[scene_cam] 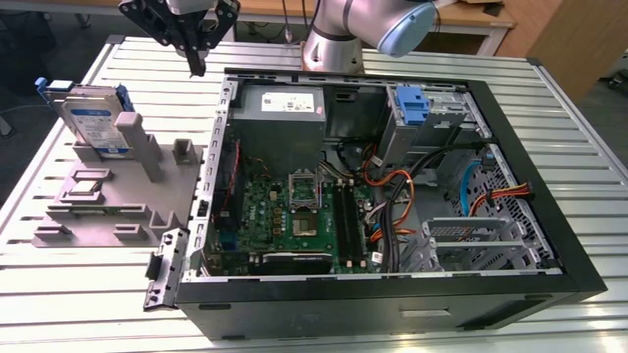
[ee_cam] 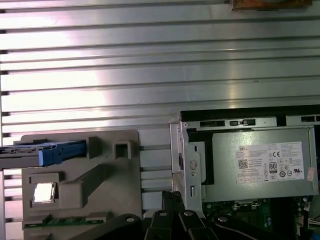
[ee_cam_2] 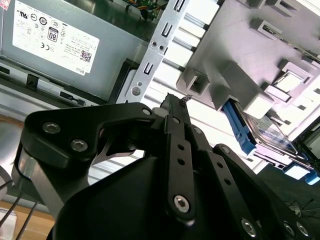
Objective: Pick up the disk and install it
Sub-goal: 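Reach for the disk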
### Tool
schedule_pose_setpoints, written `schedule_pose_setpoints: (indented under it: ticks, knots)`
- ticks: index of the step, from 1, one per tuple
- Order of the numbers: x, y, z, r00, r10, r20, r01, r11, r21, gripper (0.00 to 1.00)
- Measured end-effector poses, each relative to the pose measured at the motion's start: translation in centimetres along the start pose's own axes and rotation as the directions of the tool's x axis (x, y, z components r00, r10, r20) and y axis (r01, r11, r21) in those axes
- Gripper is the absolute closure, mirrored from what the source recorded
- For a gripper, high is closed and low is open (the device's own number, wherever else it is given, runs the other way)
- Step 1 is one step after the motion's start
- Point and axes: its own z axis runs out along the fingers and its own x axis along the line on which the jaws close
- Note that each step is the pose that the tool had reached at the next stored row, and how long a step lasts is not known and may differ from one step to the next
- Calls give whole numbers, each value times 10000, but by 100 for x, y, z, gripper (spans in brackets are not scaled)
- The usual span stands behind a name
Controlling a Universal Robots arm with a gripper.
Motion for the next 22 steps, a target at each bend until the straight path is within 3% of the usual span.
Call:
schedule_pose_setpoints:
  ticks: [9,22]
  knots:
    - [61,0,-1,10000,-1,1,1,10000,-1,90]
    - [126,81,1,10000,0,1,0,10000,-1,90]
